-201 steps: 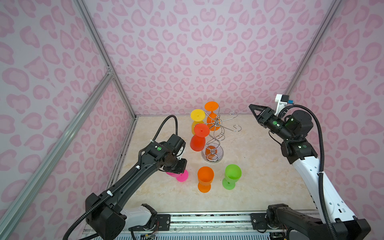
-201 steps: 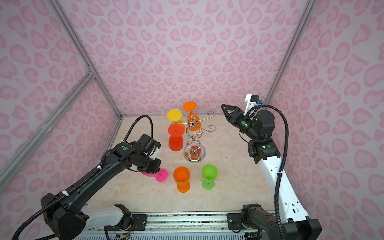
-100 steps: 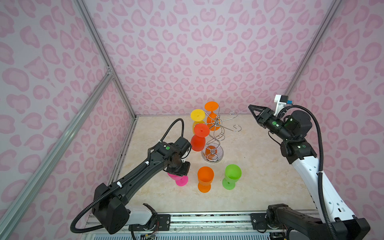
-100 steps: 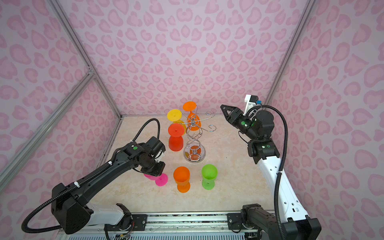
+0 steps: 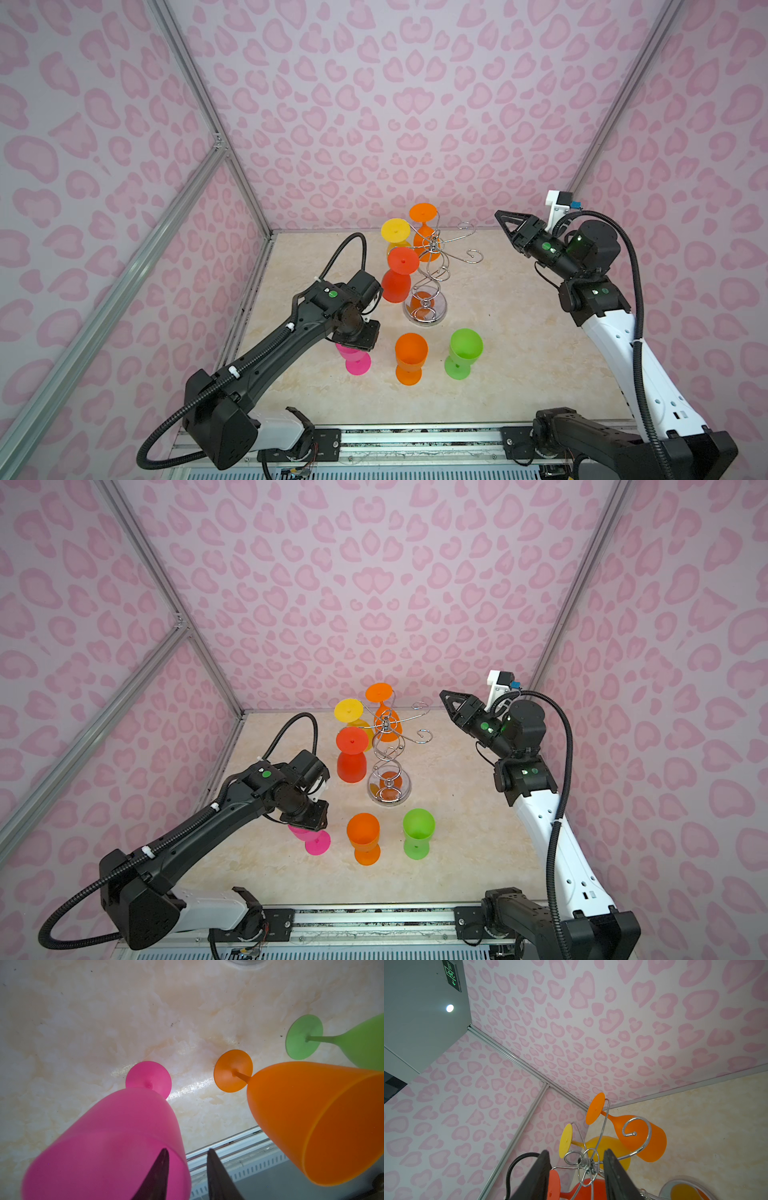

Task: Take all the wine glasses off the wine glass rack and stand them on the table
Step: 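Raise the left gripper and move it to the red glass's foot on the rack, then close the left gripper on the red glass's foot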

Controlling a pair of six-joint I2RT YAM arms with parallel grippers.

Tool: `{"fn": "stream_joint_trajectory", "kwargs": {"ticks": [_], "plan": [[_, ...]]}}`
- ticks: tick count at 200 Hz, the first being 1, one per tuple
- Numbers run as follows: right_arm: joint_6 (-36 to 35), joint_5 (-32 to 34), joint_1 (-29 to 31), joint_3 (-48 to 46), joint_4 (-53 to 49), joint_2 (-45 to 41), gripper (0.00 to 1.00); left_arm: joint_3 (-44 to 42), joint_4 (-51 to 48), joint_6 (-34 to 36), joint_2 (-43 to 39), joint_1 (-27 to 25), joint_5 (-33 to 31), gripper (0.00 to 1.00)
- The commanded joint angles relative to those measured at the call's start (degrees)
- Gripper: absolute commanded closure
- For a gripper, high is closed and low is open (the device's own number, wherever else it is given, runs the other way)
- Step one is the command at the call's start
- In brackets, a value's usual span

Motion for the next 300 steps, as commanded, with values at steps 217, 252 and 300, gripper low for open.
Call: {"fn": "stream_joint_trajectory", "kwargs": {"ticks": [217, 252, 300], "plan": [[0.8, -0.7, -0.5, -3.3, 3.1, -1.7, 0.57, -1.2, 51.1, -29.4, -12.4, 14.3, 27.4, 0.4], [1.2, -0.9, -0.7, -3.6, 3.6, -1.6, 0.57, 0.1, 51.1, -29.4, -9.0, 14.3, 29.4, 0.4], [1.2, -1.1, -1.2, -3.8, 3.6, -1.8, 0.57, 1.0, 51.3, -29.4, -6.3, 14.2, 30.9, 0.42]]}}
